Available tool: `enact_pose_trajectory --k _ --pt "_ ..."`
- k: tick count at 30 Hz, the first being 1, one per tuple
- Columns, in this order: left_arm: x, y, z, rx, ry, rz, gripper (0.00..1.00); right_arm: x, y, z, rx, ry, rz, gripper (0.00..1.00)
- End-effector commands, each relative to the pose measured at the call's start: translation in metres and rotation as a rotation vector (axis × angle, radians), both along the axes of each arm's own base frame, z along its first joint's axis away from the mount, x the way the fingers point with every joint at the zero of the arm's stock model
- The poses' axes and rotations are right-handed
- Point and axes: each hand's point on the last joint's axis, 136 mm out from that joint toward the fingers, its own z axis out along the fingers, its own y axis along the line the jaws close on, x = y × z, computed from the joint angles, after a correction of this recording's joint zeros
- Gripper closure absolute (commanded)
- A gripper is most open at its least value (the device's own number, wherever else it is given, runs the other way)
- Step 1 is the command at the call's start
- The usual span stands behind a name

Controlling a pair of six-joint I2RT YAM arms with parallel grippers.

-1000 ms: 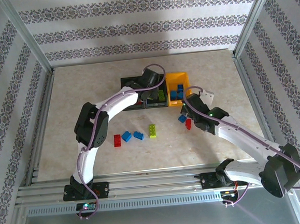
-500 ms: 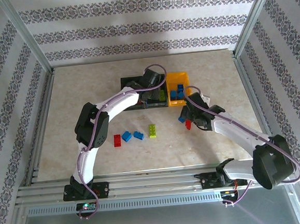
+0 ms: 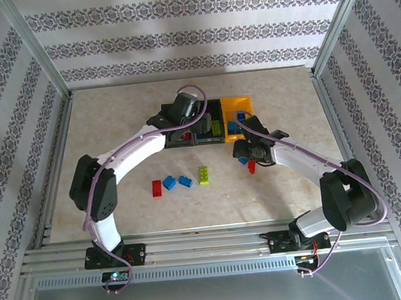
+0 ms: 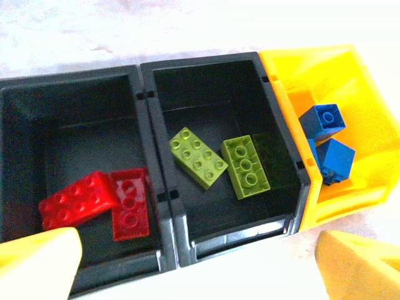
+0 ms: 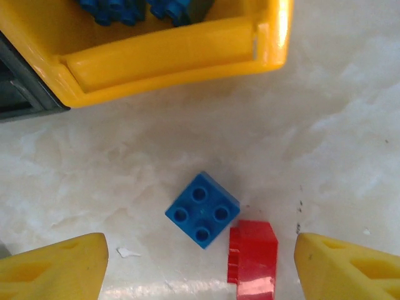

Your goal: Sort the legos into containers by color

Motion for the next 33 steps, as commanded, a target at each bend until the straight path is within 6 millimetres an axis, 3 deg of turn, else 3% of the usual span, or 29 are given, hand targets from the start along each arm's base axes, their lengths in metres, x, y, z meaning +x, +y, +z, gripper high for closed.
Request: enact_pose_trajectory --k 1,12,24,33 --pt "-0.007 0.013 0.013 -0.020 -0.067 0.060 0.00 0.012 0.005 -0.002 -0.012 0.010 0.051 0.22" --pt "-0.032 0.067 0.011 0.007 -0.132 0.171 0.00 0.030 0.017 -0.025 -0.040 0.069 0.115 0.23" --pt "-0.046 0.089 -0.001 0.041 -0.126 0.213 0.00 0.025 0.023 -0.044 -0.026 0.134 0.133 0.25" --pt "-0.048 0.099 -0.007 0.066 -0.109 0.241 0.00 0.009 0.025 -0.053 -0.037 0.203 0.140 0.32"
